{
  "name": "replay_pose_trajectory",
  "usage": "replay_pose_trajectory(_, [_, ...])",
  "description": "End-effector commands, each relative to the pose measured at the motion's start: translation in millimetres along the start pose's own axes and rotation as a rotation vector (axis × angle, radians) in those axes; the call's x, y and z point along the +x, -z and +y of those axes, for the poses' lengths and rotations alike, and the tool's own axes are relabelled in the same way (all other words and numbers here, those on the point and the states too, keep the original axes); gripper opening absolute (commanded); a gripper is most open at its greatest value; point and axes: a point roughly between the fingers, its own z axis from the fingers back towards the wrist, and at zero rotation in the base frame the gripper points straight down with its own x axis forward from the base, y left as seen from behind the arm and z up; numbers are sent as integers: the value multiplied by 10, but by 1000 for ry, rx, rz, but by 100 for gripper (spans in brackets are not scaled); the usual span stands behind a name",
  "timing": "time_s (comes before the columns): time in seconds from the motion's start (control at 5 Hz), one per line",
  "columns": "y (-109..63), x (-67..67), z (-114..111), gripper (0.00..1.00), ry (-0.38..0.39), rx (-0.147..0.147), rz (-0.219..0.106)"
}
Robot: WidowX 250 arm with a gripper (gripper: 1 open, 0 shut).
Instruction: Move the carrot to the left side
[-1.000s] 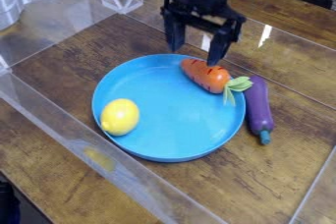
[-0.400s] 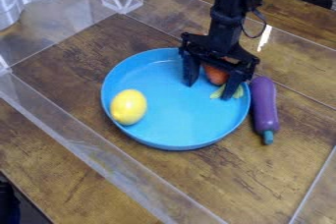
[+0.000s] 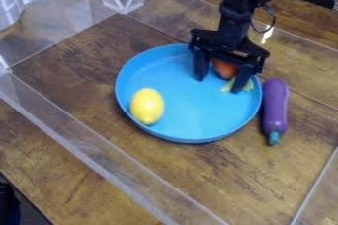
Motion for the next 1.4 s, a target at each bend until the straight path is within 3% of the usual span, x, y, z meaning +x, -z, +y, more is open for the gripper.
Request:
replay_pose_trajectory(0.0, [-8, 49, -113, 100, -6, 0, -22])
replay_pose_trajectory(0.4, [92, -76, -278, 100, -15, -8, -16])
replay_pose_trajectory(0.8, [-75, 17, -318, 100, 14, -18, -11])
replay_pose_trajectory(1.0, [-38, -35, -246, 100, 1, -18, -7])
replay_pose_trajectory(1.2, [25, -78, -174, 0, -12, -16, -1])
